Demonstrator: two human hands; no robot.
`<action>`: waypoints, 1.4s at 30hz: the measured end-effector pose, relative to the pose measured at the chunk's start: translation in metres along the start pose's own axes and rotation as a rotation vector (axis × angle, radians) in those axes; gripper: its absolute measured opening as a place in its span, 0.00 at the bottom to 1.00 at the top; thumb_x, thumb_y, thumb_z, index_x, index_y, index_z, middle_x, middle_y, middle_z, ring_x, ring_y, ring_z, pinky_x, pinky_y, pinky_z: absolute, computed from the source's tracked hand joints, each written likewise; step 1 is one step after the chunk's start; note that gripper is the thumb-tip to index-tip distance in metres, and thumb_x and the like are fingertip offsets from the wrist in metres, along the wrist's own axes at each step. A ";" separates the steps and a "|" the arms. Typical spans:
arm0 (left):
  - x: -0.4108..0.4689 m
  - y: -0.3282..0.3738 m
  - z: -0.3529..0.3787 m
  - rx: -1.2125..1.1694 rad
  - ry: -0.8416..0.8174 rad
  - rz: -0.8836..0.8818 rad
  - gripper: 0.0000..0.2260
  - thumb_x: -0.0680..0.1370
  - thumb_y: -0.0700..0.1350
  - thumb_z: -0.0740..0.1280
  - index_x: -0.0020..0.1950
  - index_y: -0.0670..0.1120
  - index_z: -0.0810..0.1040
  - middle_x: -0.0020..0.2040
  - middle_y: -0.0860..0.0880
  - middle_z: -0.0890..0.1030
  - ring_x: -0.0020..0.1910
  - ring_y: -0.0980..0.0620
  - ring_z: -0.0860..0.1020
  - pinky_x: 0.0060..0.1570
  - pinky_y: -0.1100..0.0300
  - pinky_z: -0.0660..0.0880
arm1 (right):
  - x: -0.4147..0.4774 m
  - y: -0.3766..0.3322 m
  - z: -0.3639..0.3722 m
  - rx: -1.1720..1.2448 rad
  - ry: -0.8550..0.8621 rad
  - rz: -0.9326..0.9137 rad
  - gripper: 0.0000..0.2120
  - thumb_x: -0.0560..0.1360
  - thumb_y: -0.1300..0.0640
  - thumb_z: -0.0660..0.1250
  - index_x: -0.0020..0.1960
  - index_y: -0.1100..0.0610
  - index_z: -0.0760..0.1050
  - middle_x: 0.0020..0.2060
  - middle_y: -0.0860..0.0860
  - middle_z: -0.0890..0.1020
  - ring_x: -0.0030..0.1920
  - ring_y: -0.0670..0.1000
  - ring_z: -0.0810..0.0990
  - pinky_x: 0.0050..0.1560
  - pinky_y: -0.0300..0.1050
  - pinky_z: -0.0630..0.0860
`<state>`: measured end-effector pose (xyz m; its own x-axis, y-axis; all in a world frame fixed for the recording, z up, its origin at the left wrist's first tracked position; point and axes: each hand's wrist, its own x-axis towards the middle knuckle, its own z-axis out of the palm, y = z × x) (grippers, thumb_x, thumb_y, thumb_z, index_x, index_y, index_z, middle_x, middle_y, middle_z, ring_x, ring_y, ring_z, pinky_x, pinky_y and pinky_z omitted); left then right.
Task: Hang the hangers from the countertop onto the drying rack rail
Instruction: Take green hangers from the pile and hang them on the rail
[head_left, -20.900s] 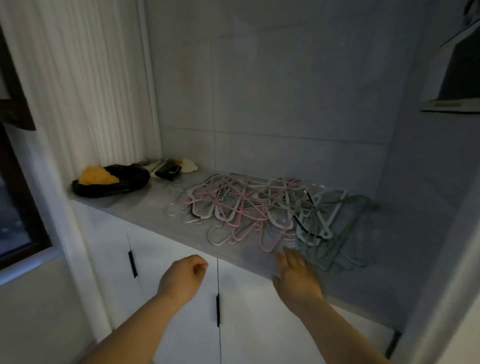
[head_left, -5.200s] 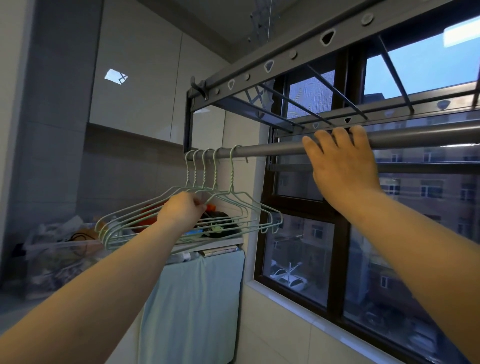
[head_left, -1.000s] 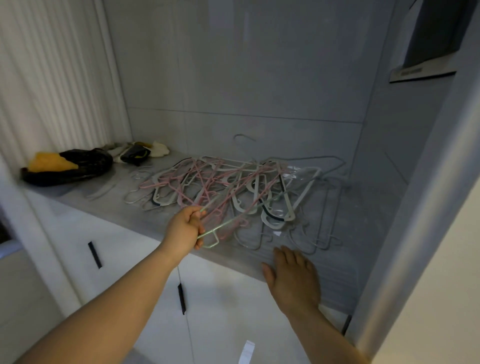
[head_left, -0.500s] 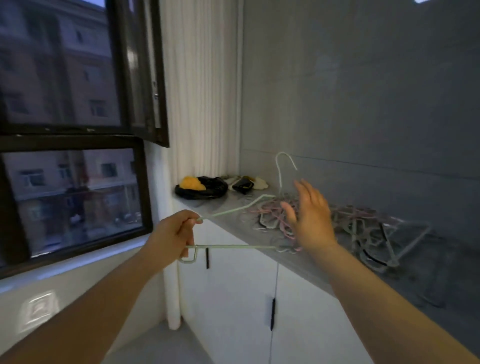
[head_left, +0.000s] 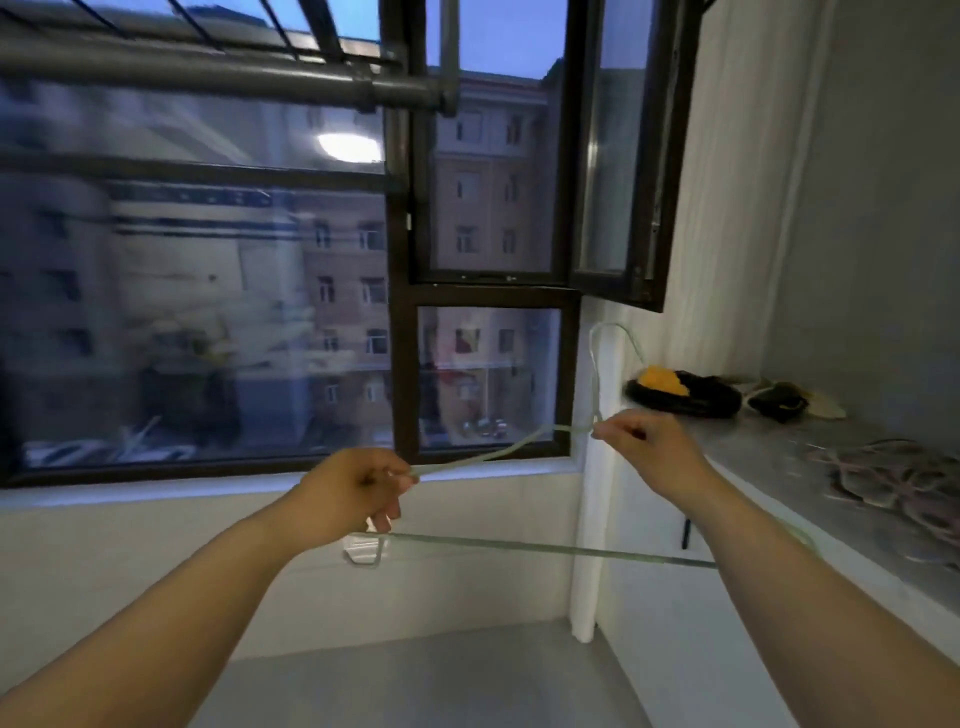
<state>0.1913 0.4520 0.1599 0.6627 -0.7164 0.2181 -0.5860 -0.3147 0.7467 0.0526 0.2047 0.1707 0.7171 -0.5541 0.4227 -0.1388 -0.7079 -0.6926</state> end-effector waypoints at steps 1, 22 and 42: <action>-0.011 -0.007 -0.016 0.024 -0.003 -0.027 0.08 0.78 0.42 0.62 0.39 0.52 0.74 0.32 0.52 0.78 0.24 0.61 0.77 0.27 0.74 0.70 | 0.002 -0.017 0.020 0.020 -0.038 -0.040 0.14 0.76 0.61 0.64 0.32 0.58 0.74 0.27 0.50 0.71 0.31 0.47 0.69 0.29 0.31 0.64; -0.205 -0.170 -0.336 0.397 0.874 -0.528 0.13 0.80 0.42 0.58 0.63 0.48 0.74 0.32 0.55 0.73 0.26 0.57 0.68 0.26 0.69 0.67 | -0.010 -0.426 0.417 0.371 -0.644 -0.791 0.11 0.77 0.57 0.64 0.54 0.62 0.79 0.50 0.53 0.82 0.52 0.52 0.79 0.48 0.39 0.70; -0.372 -0.278 -0.591 0.554 1.208 -0.739 0.14 0.79 0.41 0.59 0.65 0.48 0.73 0.31 0.54 0.74 0.24 0.58 0.70 0.20 0.73 0.65 | -0.056 -0.732 0.563 -0.033 -0.224 -1.406 0.16 0.80 0.55 0.56 0.67 0.56 0.68 0.64 0.52 0.73 0.65 0.53 0.68 0.65 0.45 0.62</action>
<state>0.3827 1.1741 0.2424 0.6887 0.5382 0.4859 0.1242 -0.7477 0.6523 0.4985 1.0006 0.3248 0.3602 0.6843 0.6340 0.7539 -0.6138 0.2342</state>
